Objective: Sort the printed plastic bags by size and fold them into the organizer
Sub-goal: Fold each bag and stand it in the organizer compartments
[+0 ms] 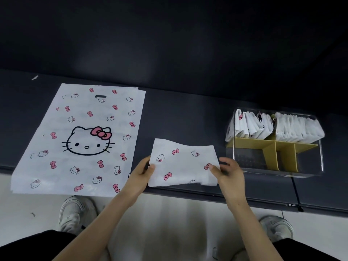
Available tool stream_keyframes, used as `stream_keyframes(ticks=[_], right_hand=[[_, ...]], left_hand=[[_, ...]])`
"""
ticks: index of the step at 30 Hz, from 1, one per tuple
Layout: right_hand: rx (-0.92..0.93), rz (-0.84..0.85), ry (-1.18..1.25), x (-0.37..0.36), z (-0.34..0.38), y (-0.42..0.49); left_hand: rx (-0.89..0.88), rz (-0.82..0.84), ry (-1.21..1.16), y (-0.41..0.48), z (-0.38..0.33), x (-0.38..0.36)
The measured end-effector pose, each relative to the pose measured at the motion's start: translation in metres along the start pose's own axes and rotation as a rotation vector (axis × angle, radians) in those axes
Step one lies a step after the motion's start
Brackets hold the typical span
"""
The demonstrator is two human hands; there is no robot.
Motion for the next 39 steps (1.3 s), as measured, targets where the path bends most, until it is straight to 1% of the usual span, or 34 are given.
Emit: stream_keyframes(ticks=[3,6,8,11,13,16,18,21,24,27,31,33,34,36,37,39], right_hand=[[-0.032,0.023,0.054,-0.014,-0.005,0.005],[-0.098,0.028,-0.011,-0.024,-0.017,0.007],[-0.105,0.042,-0.105,-0.027,-0.024,0.005],[-0.061,0.031,-0.16,-0.026,-0.028,-0.002],[-0.068,0.01,-0.143,-0.023,-0.029,-0.008],[-0.19,-0.073,-0.018,-0.024,-0.032,-0.012],[-0.253,-0.128,0.025,-0.025,-0.036,-0.008],[-0.197,-0.106,-0.095,-0.028,-0.038,-0.004],[-0.161,-0.099,-0.174,-0.028,-0.035,0.0],[-0.142,-0.081,-0.255,-0.028,-0.029,0.002],[-0.145,-0.077,-0.323,-0.03,-0.027,0.004],[-0.148,-0.071,-0.34,-0.03,-0.027,0.004],[-0.146,-0.071,-0.346,-0.03,-0.027,0.004],[-0.141,-0.073,-0.357,-0.03,-0.028,0.004],[-0.139,-0.075,-0.361,-0.03,-0.029,0.004],[-0.137,-0.085,-0.376,-0.029,-0.029,0.005]], left_hand=[[-0.045,-0.189,0.16,0.003,-0.004,-0.008],[-0.142,-0.357,0.358,0.001,-0.006,-0.015],[-0.199,-0.425,0.432,-0.001,-0.005,-0.018],[-0.28,-0.448,0.528,-0.007,-0.001,-0.021],[-0.366,-0.436,0.563,-0.012,0.003,-0.024],[-0.506,-0.394,0.638,-0.017,0.011,-0.028],[-0.515,-0.412,0.666,-0.018,0.015,-0.03],[-0.538,-0.481,0.711,-0.017,0.013,-0.03],[-0.609,-0.569,0.835,-0.013,0.01,-0.028],[-0.651,-0.612,0.898,-0.01,0.011,-0.025],[-0.662,-0.615,1.081,-0.005,0.018,-0.021],[-0.774,-0.615,1.149,0.0,0.02,-0.021],[-0.876,-0.56,1.168,0.003,0.021,-0.022],[-1.062,-0.367,1.208,0.01,0.02,-0.027],[-1.085,-0.27,1.225,0.014,0.02,-0.028],[-1.005,-0.133,1.209,0.021,0.021,-0.027]])
Point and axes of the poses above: each hand's wrist, its own y-axis towards the middle knuckle, its own x-axis out of the back of the hand, z = x × y, the point moved 2 cm from there along y, towards the middle knuckle, and after that the axes turned 9 degrees about -z, right-handed, at the moved point
